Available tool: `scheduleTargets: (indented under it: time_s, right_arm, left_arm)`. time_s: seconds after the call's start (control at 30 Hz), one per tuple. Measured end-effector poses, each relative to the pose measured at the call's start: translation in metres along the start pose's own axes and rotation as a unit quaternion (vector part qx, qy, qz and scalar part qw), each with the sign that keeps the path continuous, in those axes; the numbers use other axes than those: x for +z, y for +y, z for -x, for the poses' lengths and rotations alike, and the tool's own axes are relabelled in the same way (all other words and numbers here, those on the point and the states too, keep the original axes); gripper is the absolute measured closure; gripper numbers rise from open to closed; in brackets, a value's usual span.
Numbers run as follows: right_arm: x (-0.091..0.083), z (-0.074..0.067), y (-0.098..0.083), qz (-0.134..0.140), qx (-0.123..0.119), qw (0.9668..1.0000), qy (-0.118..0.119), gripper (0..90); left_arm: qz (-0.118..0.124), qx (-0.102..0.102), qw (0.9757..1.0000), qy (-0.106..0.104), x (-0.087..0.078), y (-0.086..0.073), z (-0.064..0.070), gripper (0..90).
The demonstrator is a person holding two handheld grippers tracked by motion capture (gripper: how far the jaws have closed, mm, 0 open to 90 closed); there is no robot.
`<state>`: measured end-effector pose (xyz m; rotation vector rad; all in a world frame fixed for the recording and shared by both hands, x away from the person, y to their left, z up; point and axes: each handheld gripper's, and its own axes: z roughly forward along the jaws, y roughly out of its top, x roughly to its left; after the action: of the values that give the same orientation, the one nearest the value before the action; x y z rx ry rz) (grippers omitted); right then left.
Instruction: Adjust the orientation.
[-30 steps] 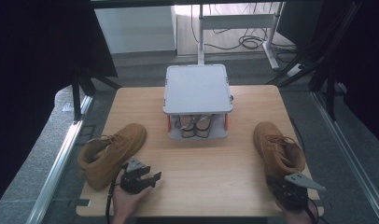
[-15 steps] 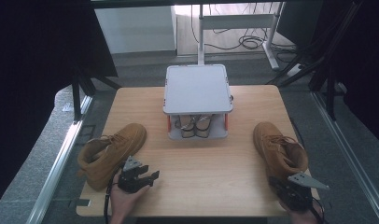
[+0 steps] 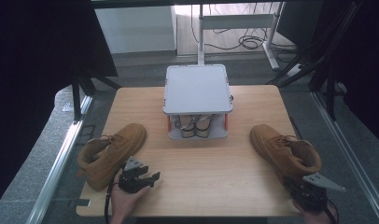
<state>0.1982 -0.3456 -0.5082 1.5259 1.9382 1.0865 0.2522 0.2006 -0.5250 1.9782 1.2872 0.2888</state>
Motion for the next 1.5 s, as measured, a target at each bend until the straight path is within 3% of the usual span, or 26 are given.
scheduleTargets:
  time_s: [0.2, 0.4, 0.53, 0.73, 0.87, 1.03, 1.33, 1.5]
  right_arm:
    - [-0.006, 0.017, -0.002, 0.011, 0.01, 0.9998, -0.014, 89.3]
    - [-0.005, 0.016, -0.003, 0.017, 0.005, 0.9998, -0.008, 89.3]
    - [-0.002, 0.001, 0.002, 0.025, -0.019, 0.9993, 0.02, 89.3]
    - [0.015, -0.023, 0.007, 0.013, -0.036, 0.998, 0.05, 89.2]
    - [0.031, -0.042, 0.015, 0.005, -0.053, 0.995, 0.085, 89.2]
    - [0.049, -0.062, 0.028, 0.007, -0.049, 0.9912, 0.123, 88.9]
    - [0.065, -0.087, 0.027, -0.009, -0.076, 0.9878, 0.136, 87.4]
    - [0.077, -0.093, 0.031, -0.017, -0.088, 0.9857, 0.143, 87.4]
  left_arm:
    - [0.002, -0.004, 1.0, 0.002, -0.002, 0.0, -0.005, 40.6]
    - [-0.008, -0.009, 0.9999, 0.002, -0.002, 0.0, -0.006, 40.0]
    - [-0.01, -0.009, 0.9999, -0.004, -0.001, 0.0, -0.006, 39.4]
    - [-0.02, -0.01, 0.9996, 0.017, -0.001, 0.0, -0.01, 37.2]
    - [-0.017, -0.009, 0.9997, 0.017, -0.002, -0.001, -0.01, 36.4]
    - [0.001, -0.001, 1.0, 0.007, -0.002, 0.0, -0.005, 35.0]
    - [0.009, 0.019, 0.9997, -0.012, -0.004, -0.001, 0.001, 33.8]
    - [0.003, 0.022, 0.9997, -0.001, -0.006, 0.002, 0.004, 34.8]
